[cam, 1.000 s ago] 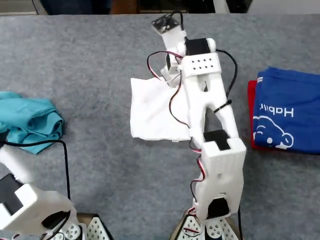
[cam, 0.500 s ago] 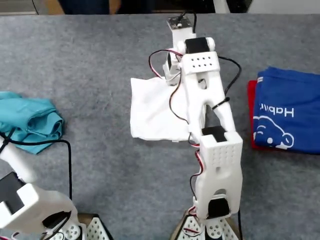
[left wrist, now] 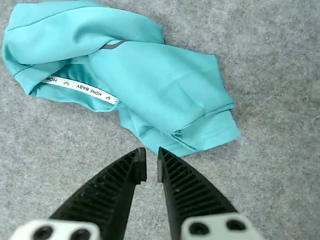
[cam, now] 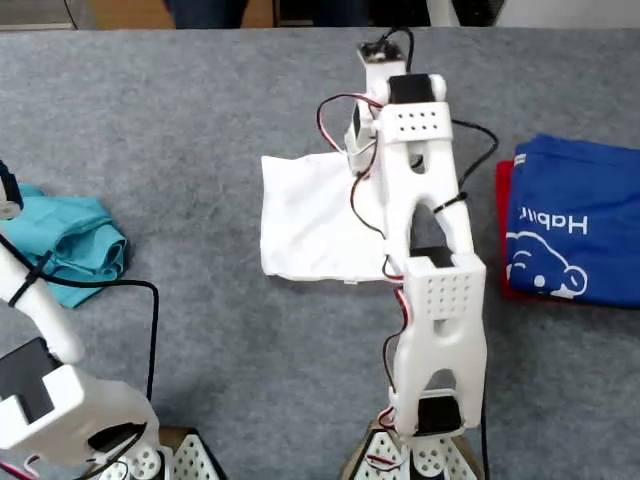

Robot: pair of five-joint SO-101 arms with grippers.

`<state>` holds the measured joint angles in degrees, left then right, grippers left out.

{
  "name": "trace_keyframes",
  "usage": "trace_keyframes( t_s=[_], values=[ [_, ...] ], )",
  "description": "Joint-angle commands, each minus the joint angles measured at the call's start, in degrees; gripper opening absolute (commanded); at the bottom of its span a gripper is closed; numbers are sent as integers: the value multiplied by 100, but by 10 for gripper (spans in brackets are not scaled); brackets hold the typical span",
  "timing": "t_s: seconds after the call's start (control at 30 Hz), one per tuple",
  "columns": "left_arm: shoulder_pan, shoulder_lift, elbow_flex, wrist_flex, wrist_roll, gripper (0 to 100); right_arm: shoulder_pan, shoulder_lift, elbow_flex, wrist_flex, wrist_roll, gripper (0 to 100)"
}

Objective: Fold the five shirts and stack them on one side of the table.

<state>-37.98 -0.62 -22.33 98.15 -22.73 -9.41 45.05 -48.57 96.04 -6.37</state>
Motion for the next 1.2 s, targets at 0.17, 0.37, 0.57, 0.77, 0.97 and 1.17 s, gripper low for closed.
trace_keyframes(
  t_s=[0.17, 0.37, 0.57, 0.77, 0.97, 1.17],
  values=[
    [79, -215, -18, -44, -9, 53, 84, 532, -919, -18, -35, 144],
    [79, -215, -18, -35, 9, 53, 92, 954, -1701, 105, -26, 81],
    [79, -215, -18, -35, 9, 53, 101, 1086, -2176, 273, 378, 2],
    [79, -215, -9, -35, 0, 53, 347, 1077, -2607, 316, 668, 2],
    [53, -224, 211, -35, -18, 53, 576, 1112, -2897, 26, 1213, 2],
    [70, -233, 220, -35, -18, 53, 611, 1402, -2853, -466, 1679, 5]
  ],
)
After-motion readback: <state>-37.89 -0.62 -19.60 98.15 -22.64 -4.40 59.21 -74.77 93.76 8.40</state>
